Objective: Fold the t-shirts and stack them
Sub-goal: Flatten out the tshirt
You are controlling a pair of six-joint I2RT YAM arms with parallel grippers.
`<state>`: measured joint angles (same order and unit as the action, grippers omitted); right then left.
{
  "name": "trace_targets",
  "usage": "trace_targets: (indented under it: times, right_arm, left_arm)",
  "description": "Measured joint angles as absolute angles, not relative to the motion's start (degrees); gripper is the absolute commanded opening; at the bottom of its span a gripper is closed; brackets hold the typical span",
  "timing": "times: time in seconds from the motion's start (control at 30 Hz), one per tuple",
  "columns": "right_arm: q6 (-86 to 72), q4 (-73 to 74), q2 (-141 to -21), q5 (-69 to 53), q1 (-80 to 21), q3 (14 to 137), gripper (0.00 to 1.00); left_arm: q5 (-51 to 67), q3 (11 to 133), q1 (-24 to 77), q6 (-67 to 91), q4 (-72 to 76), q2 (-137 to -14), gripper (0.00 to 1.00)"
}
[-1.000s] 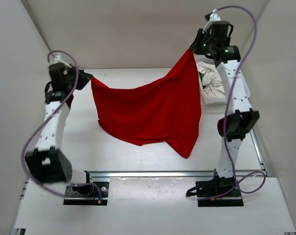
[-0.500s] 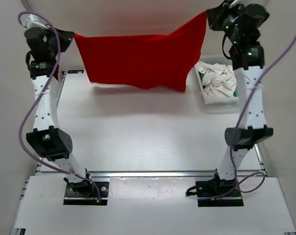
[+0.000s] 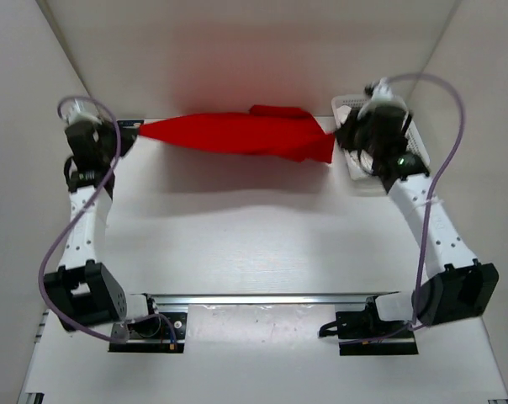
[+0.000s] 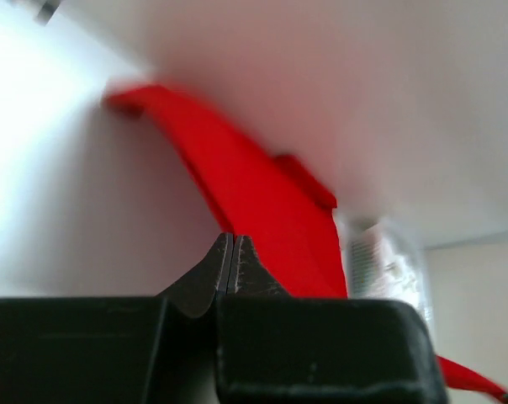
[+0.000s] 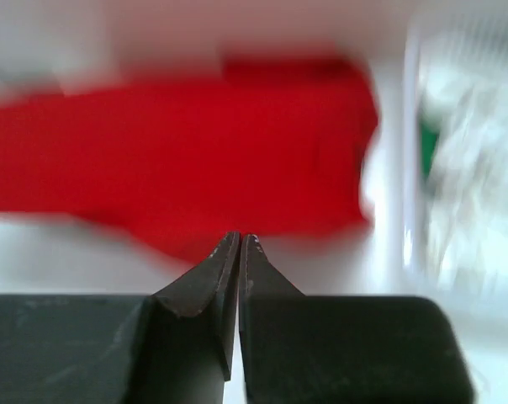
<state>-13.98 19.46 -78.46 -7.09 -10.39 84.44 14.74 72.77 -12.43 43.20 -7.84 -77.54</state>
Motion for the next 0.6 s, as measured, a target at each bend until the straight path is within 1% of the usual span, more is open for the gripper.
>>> trace_targets:
  times: [0.1,0.17,0.23,0.33,0.4,0.6]
  right_arm:
    - [-15.3,20.0,-72.3,-6.7,-11.2,64.0,0.0]
    - [-16.3,21.3,-68.5,-6.9,-11.7,54.3,0.0]
    - [-17.5,22.3,-64.5,-7.5,-12.0,47.6,0.0]
    - [-20.3,24.1,-57.6,-8.1,-13.6,40.4,0.0]
    - [-22.4,25.8,-53.8,-8.3,-15.9,37.2,0.0]
    - [-30.2,33.9,-40.9,-9.7,-22.7,30.9,0.0]
  left_arm:
    - [14.0,56.9,-13.2,42.2,-6.6,-71.0,0.0]
    - [13.5,46.4,-14.0,41.8,-6.0,-65.9,0.0]
    - [12.5,37.7,-14.4,41.5,-5.9,-61.0,0.0]
    - [12.6,27.7,-14.6,41.3,-6.1,-55.6,0.0]
    - [13.3,23.9,-15.5,40.9,-6.5,-54.5,0.0]
    - [16.6,19.2,-19.4,38.2,-9.2,-53.4,0.0]
